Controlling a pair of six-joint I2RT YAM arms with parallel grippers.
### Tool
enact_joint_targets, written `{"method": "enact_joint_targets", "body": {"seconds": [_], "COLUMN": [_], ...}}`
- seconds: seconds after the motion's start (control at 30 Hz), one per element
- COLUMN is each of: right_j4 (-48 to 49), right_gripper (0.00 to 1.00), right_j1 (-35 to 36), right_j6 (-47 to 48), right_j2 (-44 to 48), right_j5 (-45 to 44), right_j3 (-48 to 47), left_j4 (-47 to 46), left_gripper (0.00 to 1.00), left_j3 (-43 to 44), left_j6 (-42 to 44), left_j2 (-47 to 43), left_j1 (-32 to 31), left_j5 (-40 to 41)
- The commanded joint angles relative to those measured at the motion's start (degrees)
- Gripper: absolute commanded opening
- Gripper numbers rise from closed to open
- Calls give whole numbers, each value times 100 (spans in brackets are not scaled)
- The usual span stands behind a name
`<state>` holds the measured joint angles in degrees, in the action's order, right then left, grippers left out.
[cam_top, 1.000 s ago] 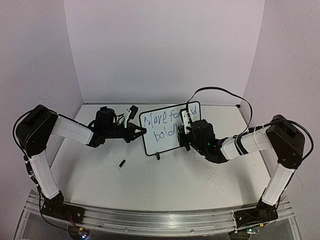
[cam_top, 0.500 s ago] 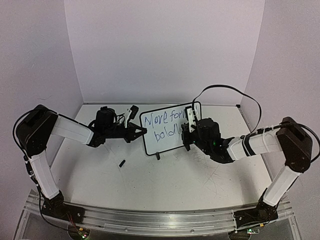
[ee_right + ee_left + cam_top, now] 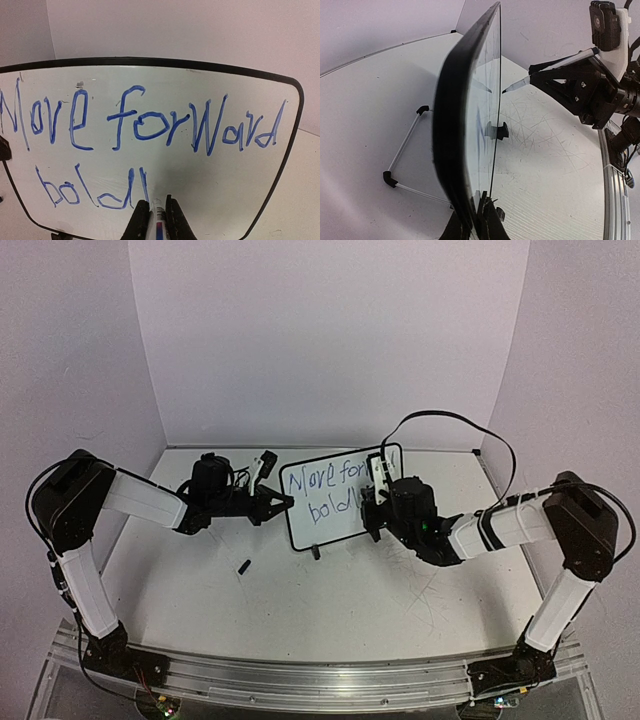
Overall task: Write a sentence on the whiteboard
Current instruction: Write on the whiteboard with the whiteboard marker without the cap.
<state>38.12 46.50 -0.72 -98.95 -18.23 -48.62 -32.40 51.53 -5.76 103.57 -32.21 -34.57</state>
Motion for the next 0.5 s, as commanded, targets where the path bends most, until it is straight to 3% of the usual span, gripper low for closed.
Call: {"method": "enact_joint_targets", "body": {"seconds": [0.0,0.47], "right_j4": [325,407], "right_gripper": [0,0], "right_j1": [-46,-64], "right_j6": [212,322], "right_j2": [-140,-410], "right_j5": [-217,-227], "right_j3": [-263,-320], "left_j4": [494,513], "left_gripper": [0,0], "left_j3": [59,68], "left_j6": [523,532], "left_j2": [155,156], "left_j1": [101,100], "left_j5": [826,812]}}
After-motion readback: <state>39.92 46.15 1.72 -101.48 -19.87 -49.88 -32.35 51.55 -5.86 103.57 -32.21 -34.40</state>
